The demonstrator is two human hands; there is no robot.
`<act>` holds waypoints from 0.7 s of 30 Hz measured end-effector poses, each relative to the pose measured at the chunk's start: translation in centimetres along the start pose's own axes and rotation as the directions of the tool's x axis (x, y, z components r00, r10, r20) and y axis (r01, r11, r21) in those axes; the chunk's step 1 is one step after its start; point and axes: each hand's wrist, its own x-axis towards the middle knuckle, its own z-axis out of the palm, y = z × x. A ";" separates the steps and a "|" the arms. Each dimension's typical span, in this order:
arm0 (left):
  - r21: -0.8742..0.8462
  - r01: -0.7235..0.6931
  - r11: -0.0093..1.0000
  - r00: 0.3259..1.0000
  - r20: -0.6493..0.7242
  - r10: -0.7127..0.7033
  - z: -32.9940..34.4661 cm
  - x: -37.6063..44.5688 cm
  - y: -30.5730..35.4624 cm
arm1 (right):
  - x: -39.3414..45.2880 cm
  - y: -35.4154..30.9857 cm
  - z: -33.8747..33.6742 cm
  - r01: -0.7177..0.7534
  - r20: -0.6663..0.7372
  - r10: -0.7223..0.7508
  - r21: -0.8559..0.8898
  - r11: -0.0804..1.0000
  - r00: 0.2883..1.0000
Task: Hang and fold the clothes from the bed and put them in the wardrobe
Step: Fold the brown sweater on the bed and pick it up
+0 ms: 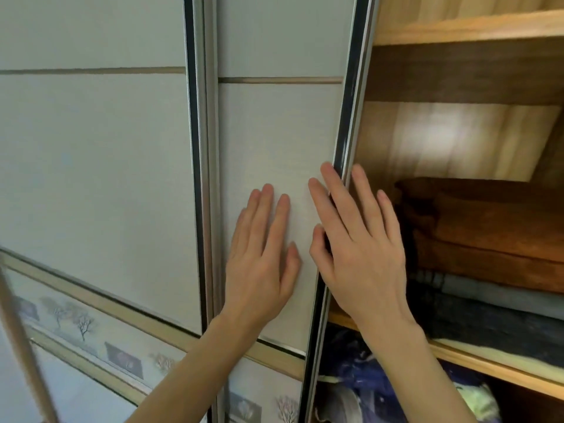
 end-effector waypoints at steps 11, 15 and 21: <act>-0.013 -0.143 0.990 0.988 0.060 0.144 1.2 -0.3 4.4 | -3.2 3.9 -3.8 -0.107 -0.029 0.106 -0.052 0.993 0.994; -0.081 -0.185 0.979 0.981 0.044 0.189 2.0 0.0 6.5 | -4.5 5.0 -5.1 -0.185 -0.066 0.177 -0.158 0.970 0.982; -0.086 -0.135 0.987 0.991 -0.026 0.133 2.6 -0.2 7.4 | -6.4 6.8 -6.5 -0.285 -0.131 0.258 -0.277 0.918 0.957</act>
